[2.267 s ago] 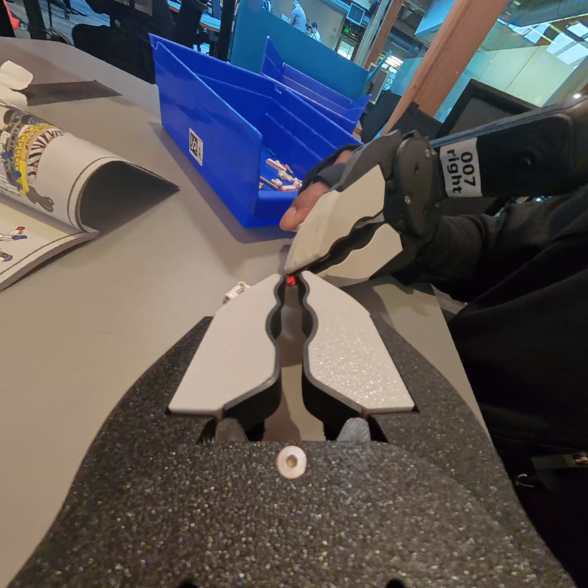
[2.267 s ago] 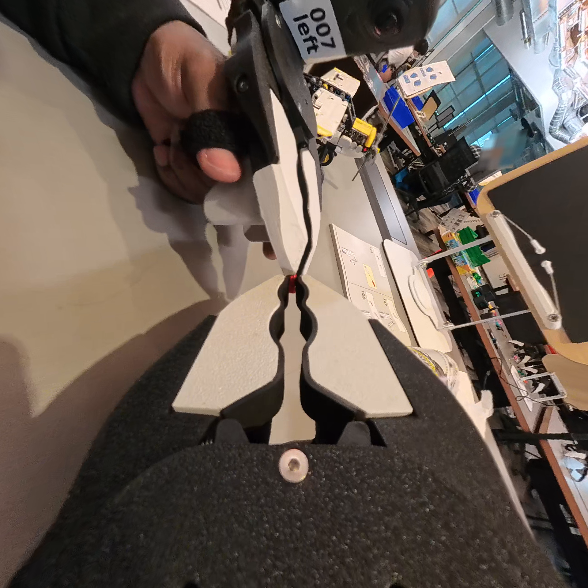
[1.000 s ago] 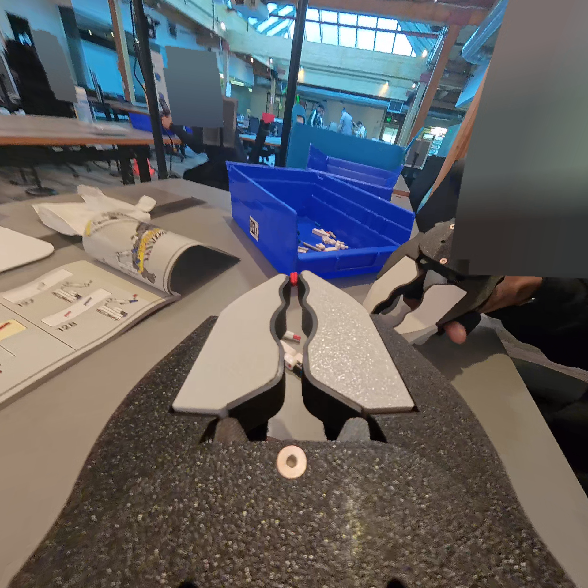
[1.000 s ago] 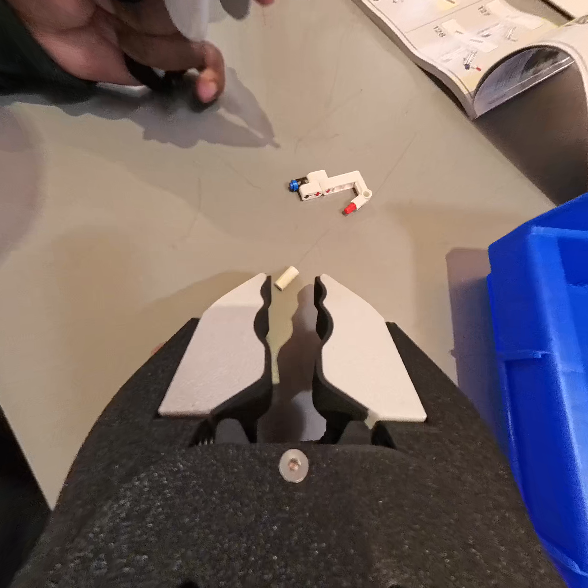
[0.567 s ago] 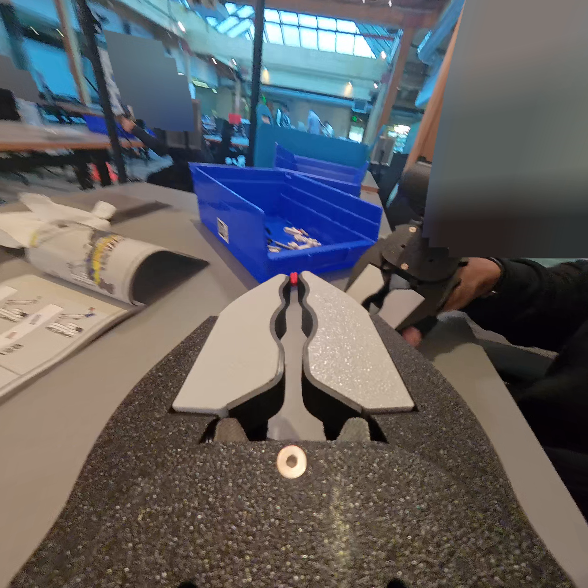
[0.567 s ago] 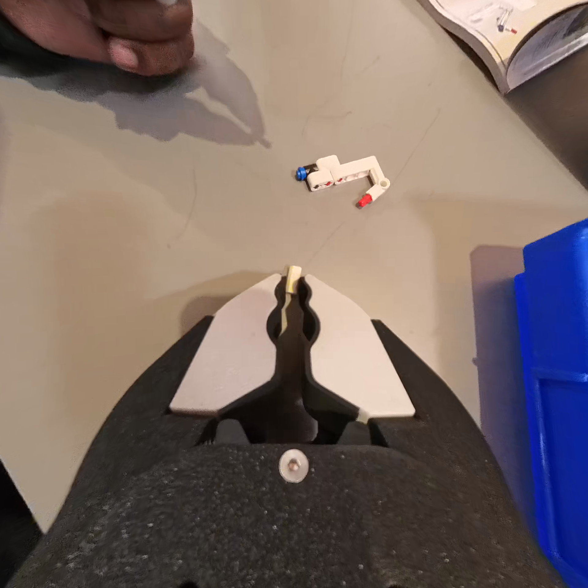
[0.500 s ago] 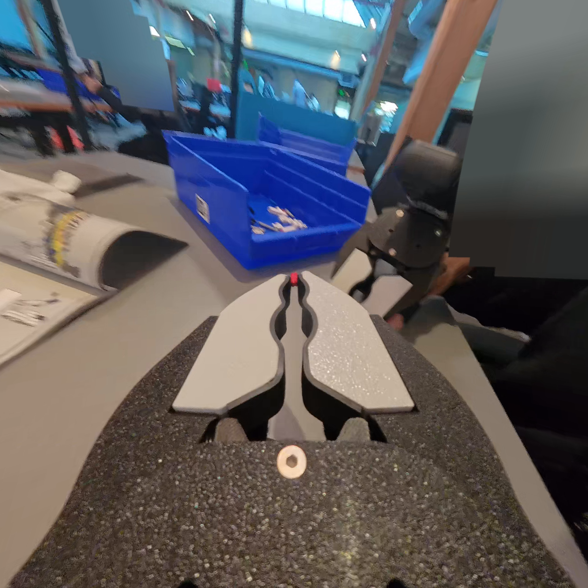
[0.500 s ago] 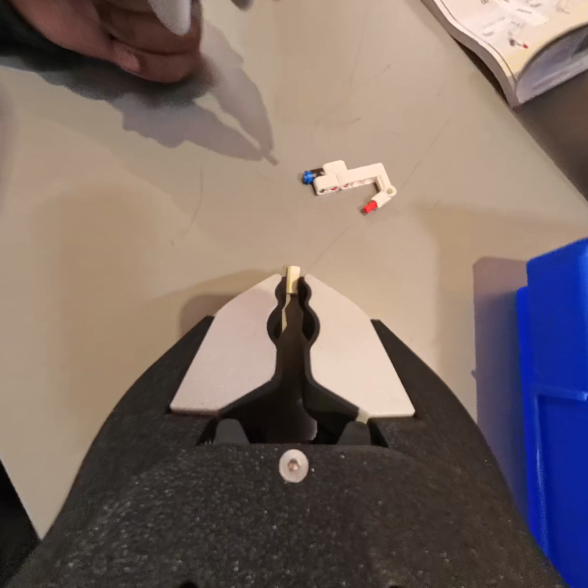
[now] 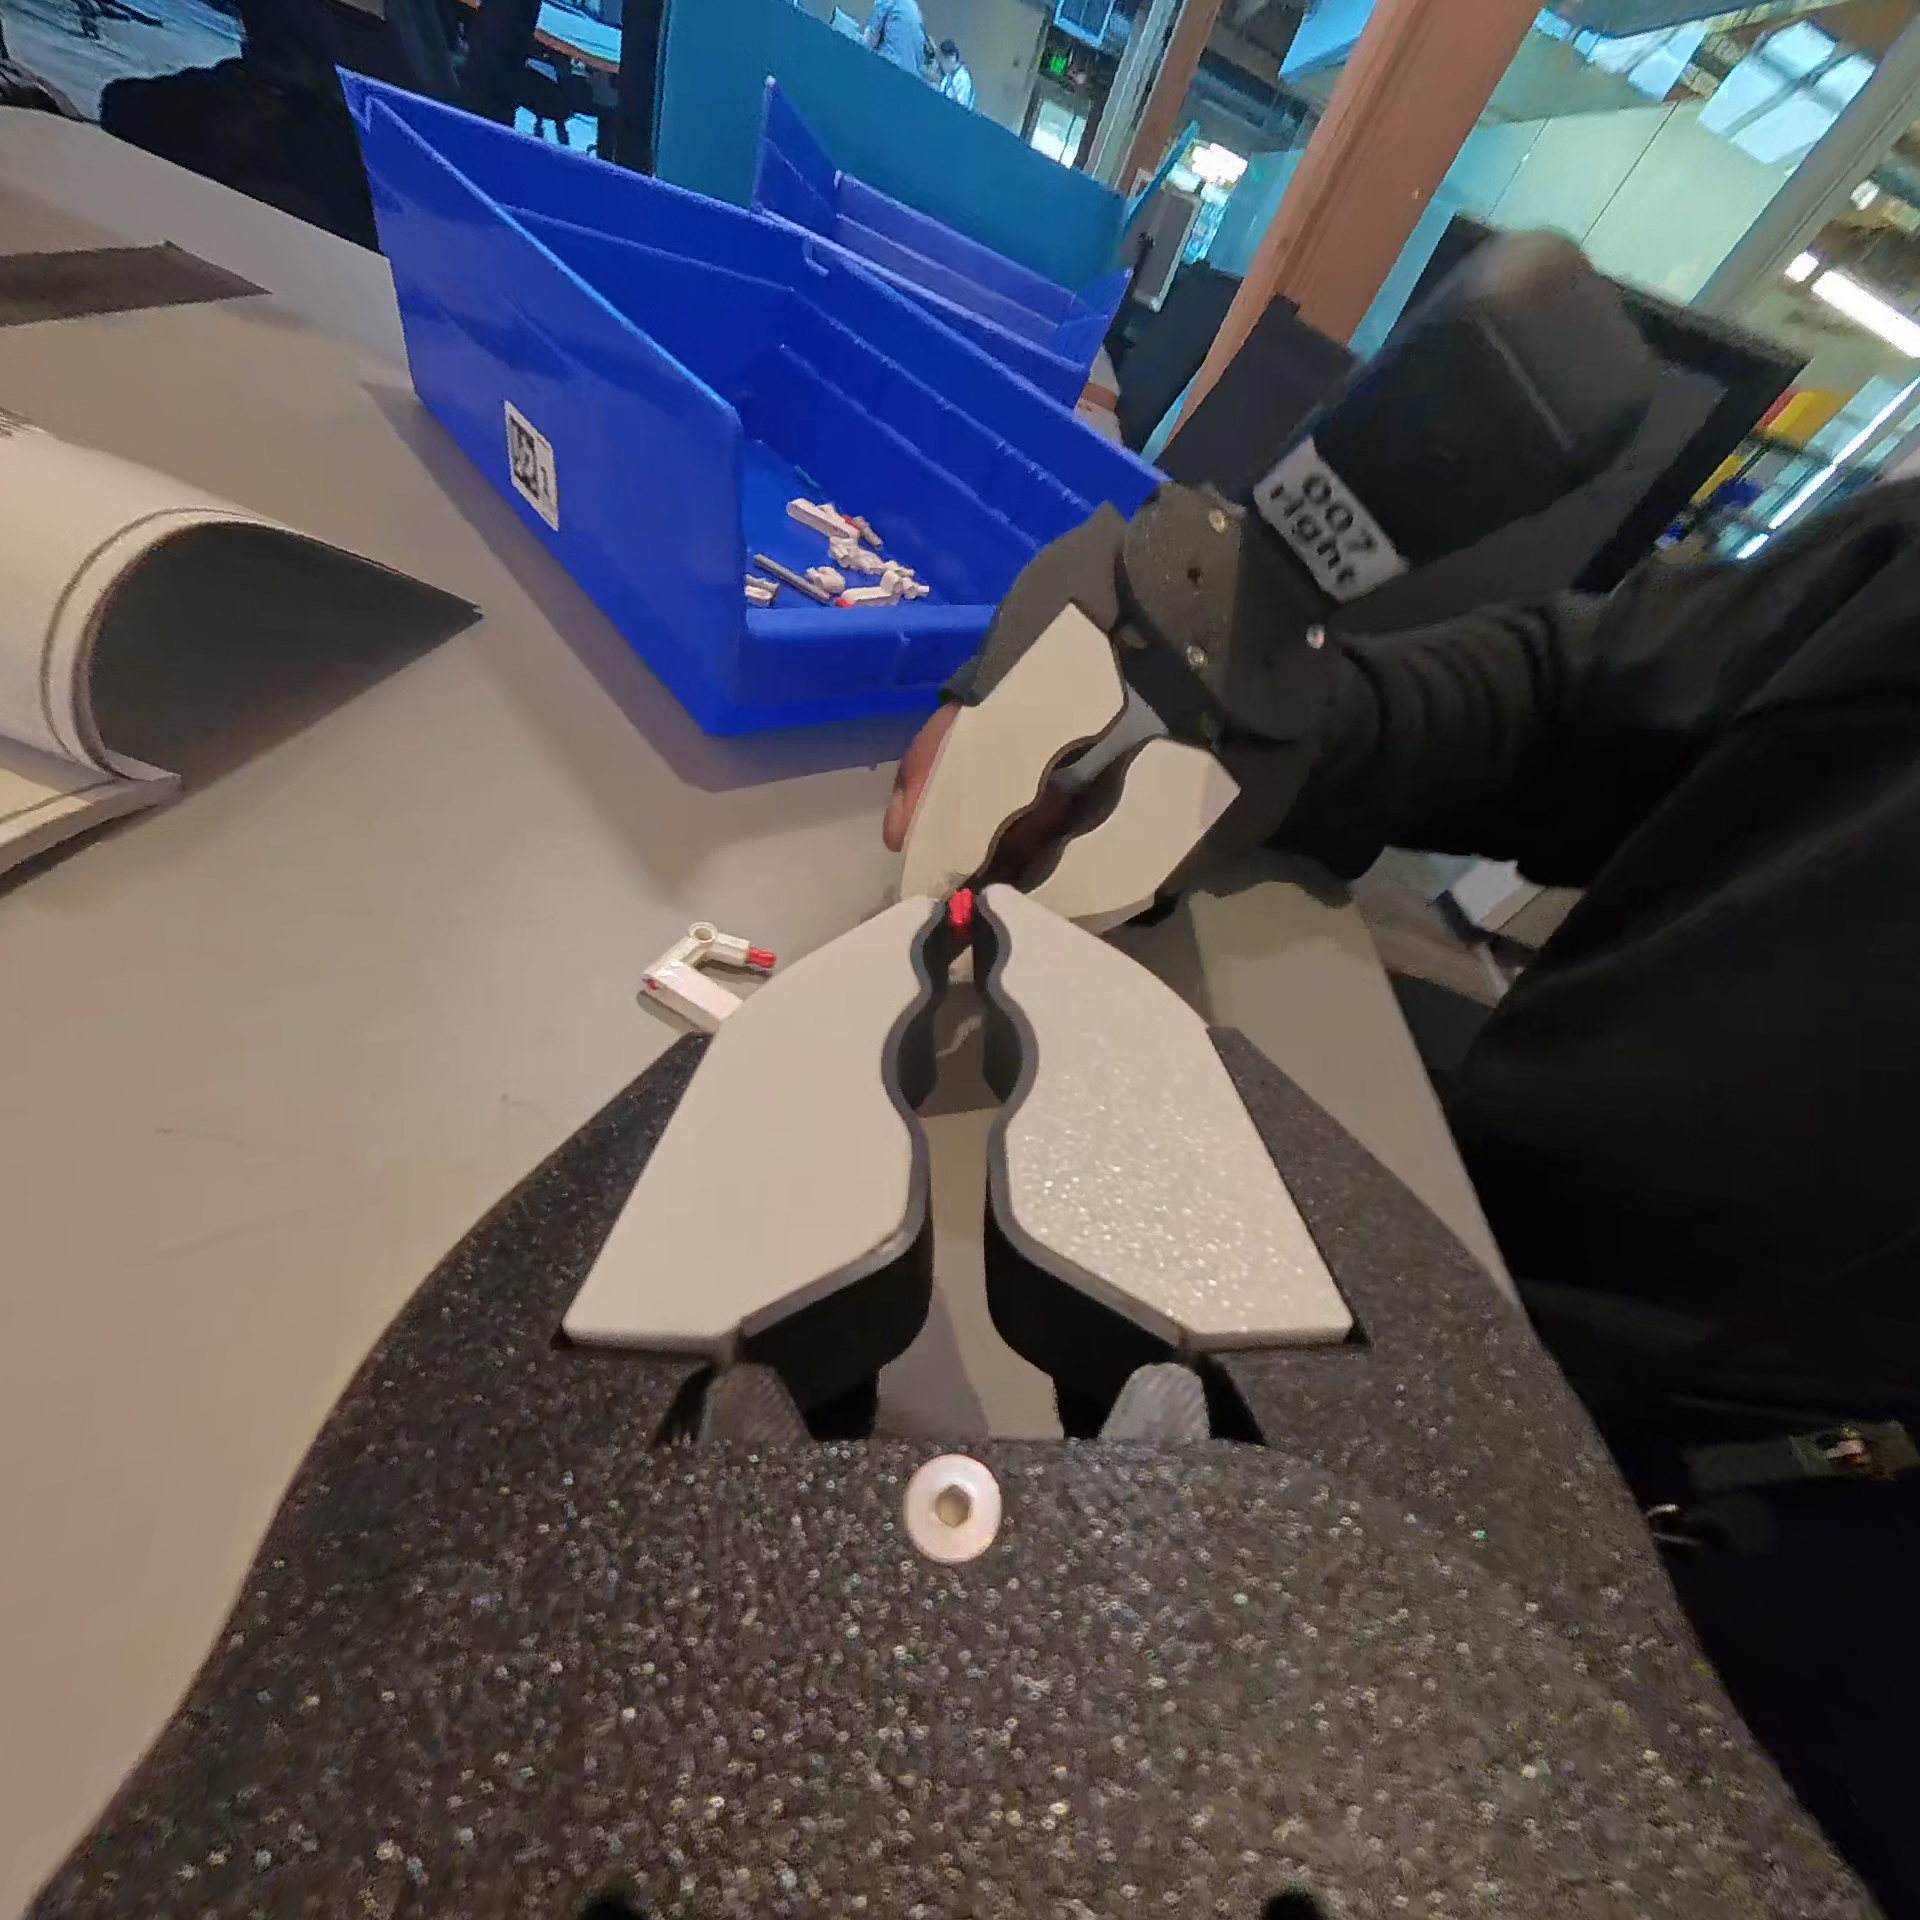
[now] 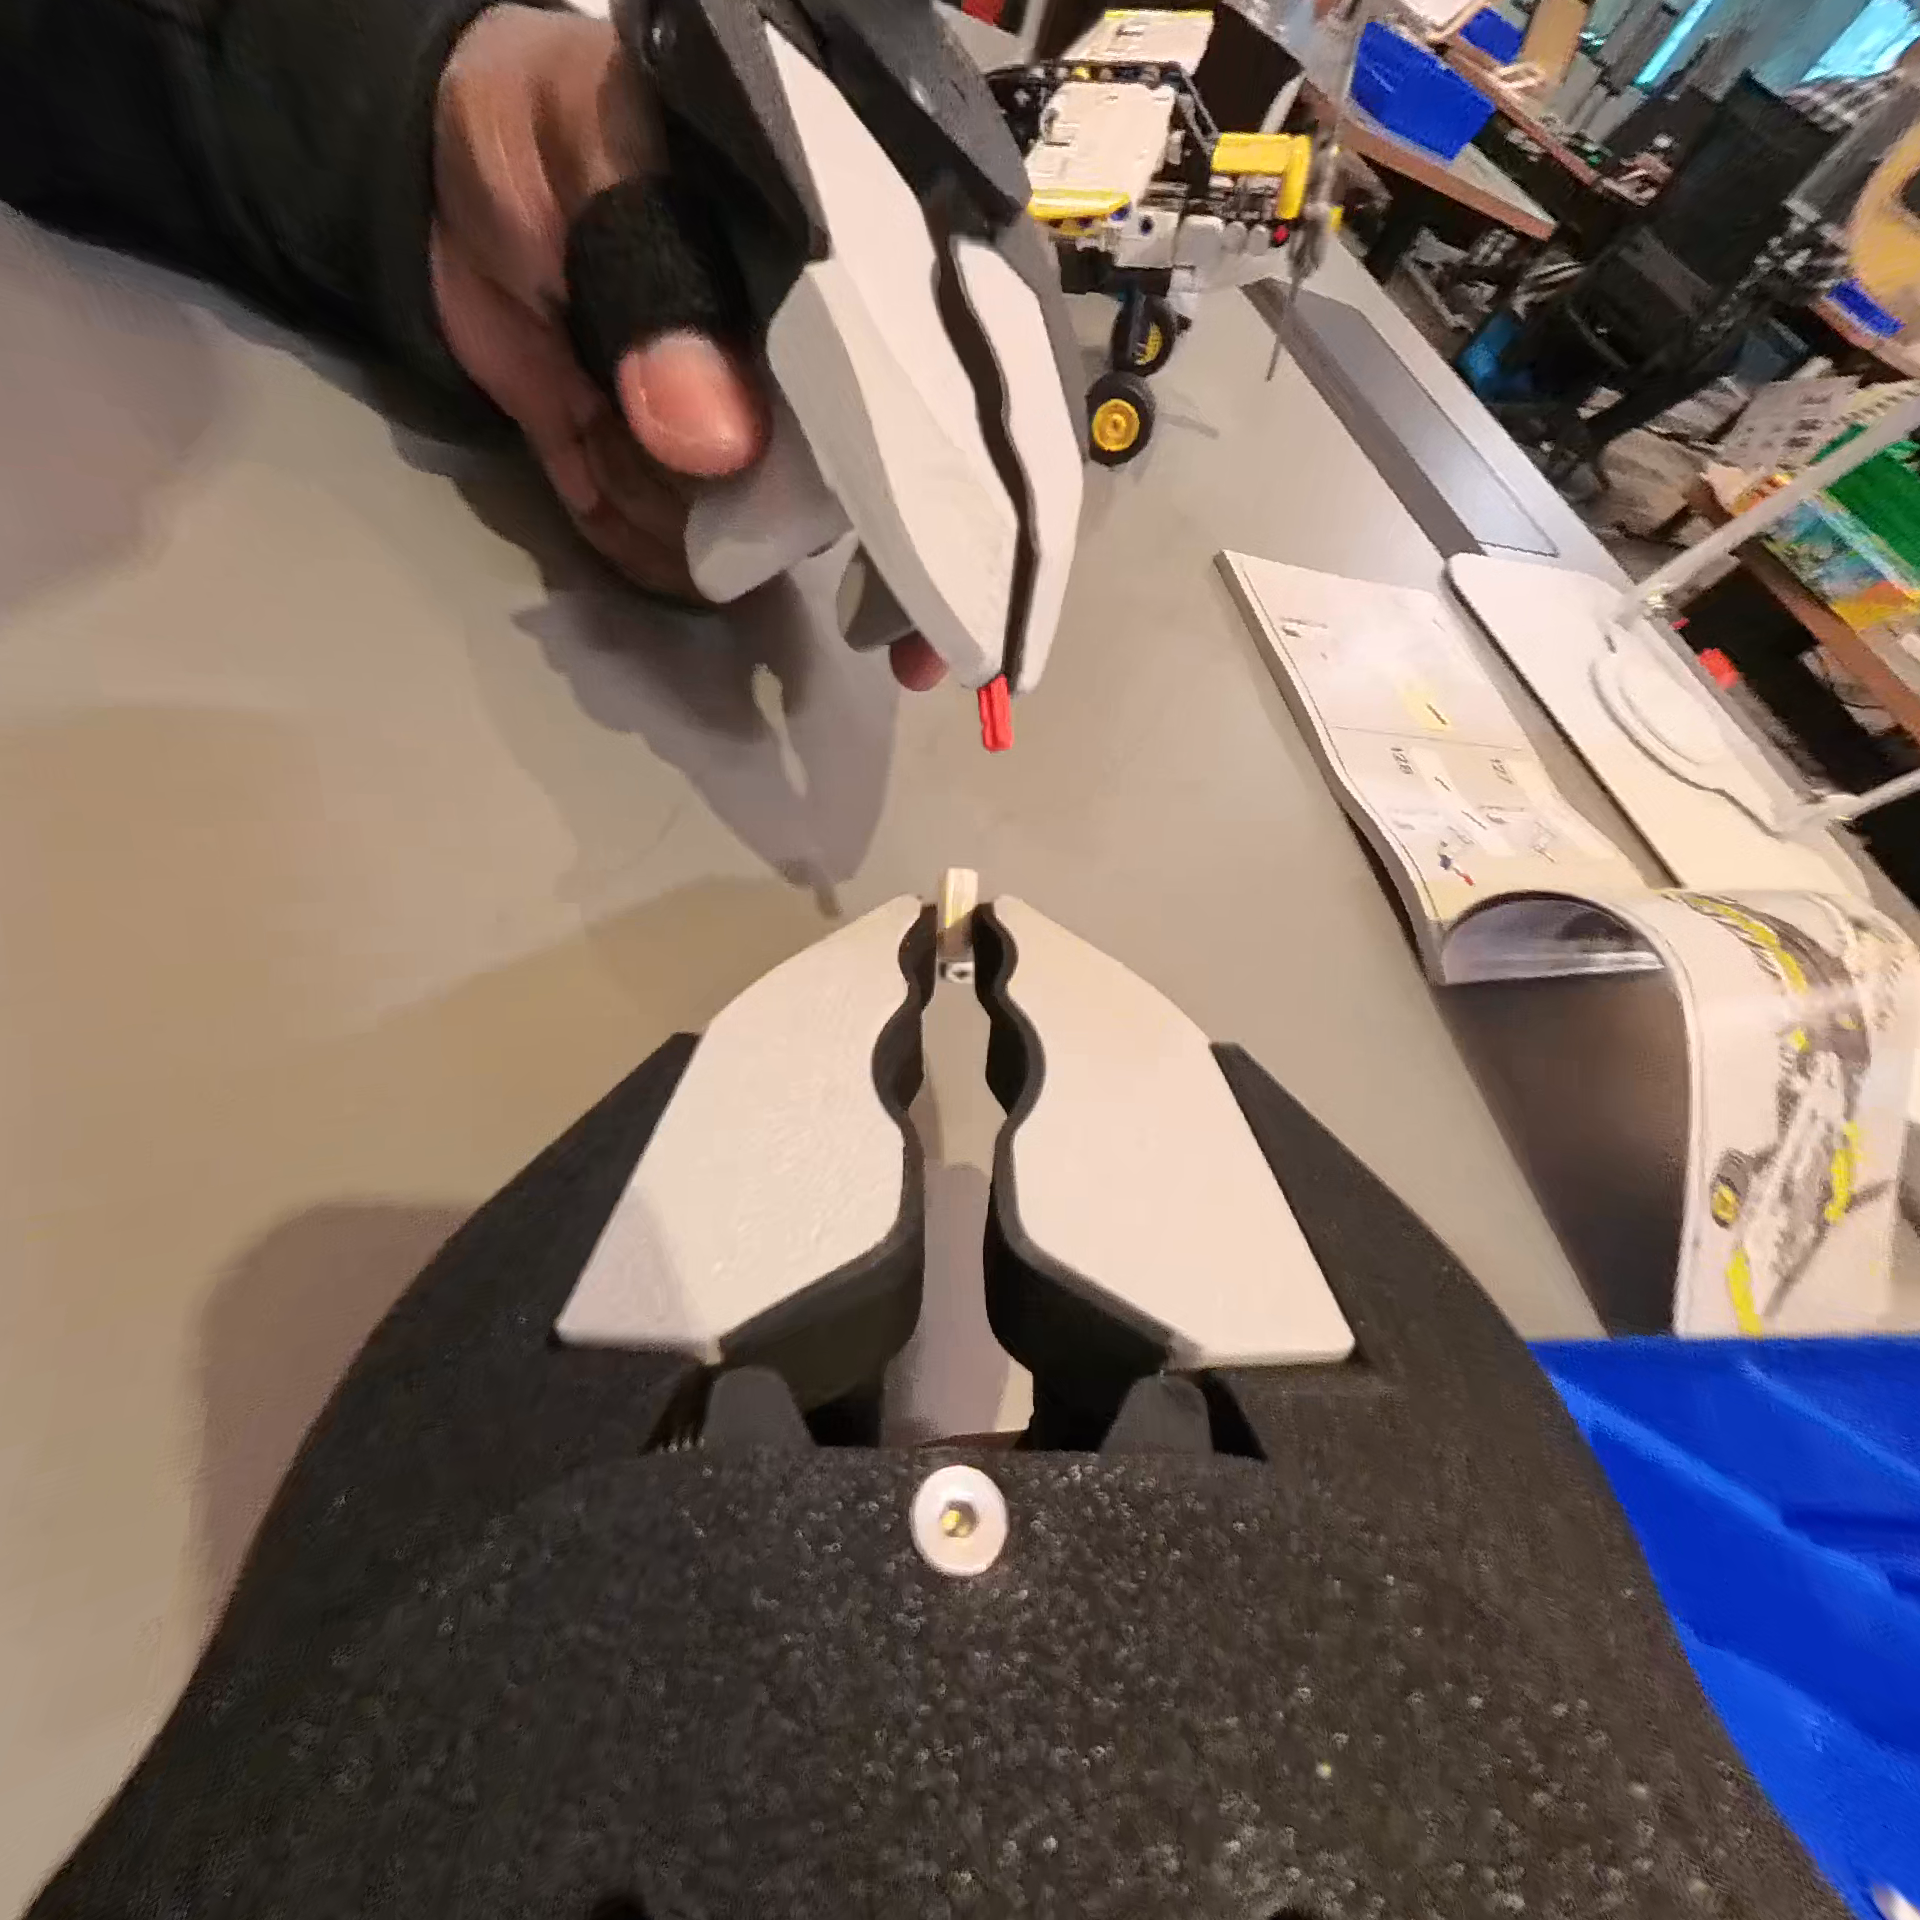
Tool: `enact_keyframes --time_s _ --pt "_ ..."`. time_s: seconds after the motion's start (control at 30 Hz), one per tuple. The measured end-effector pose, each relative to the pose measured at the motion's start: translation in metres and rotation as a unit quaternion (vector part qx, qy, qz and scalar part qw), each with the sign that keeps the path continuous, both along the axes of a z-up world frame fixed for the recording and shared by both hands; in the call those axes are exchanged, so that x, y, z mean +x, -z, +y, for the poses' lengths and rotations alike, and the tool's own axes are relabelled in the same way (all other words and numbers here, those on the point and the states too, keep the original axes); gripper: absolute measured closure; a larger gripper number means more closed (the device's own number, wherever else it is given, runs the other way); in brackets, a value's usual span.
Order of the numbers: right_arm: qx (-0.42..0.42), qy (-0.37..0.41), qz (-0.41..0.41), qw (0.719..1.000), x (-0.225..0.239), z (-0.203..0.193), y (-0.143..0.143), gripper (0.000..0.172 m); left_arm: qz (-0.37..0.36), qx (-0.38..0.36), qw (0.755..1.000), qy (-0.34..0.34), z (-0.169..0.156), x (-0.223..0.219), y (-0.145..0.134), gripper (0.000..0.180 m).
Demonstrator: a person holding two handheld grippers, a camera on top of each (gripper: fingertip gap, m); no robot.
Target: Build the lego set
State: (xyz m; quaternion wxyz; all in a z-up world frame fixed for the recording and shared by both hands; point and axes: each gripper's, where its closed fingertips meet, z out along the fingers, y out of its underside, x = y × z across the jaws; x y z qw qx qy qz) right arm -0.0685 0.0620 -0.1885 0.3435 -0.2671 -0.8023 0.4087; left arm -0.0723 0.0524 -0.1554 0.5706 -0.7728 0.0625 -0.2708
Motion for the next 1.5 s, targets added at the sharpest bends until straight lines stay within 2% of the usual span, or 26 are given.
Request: enact_keyframes --time_s 0.17,0.3,0.6,1.0,1.27,1.5 --pt "-0.061 -0.032 -0.031 0.997 -0.011 -0.004 -0.006 0.166 0.075 -0.014 0.997 0.002 -0.003 -0.010 0.012 0.177" --pt "-0.092 -0.040 -0.028 0.995 -0.013 -0.002 -0.013 0.166 0.061 -0.020 0.998 0.008 -0.003 -0.010 0.013 0.177" --pt "-0.078 -0.048 -0.014 0.996 -0.011 -0.004 -0.013 0.166 0.014 -0.037 0.999 0.004 0.000 -0.009 0.012 0.177" --pt "-0.029 -0.039 0.016 0.999 -0.011 -0.005 -0.010 0.166 -0.068 -0.089 0.994 -0.018 0.002 -0.009 0.016 0.177" --pt "0.034 -0.035 0.045 0.998 -0.010 -0.005 -0.006 0.166 -0.116 -0.122 0.985 -0.027 0.002 -0.008 0.020 0.177" --pt "0.034 -0.028 0.047 0.998 -0.011 -0.006 -0.008 0.166 -0.124 -0.116 0.985 -0.039 0.004 -0.009 0.018 0.177"
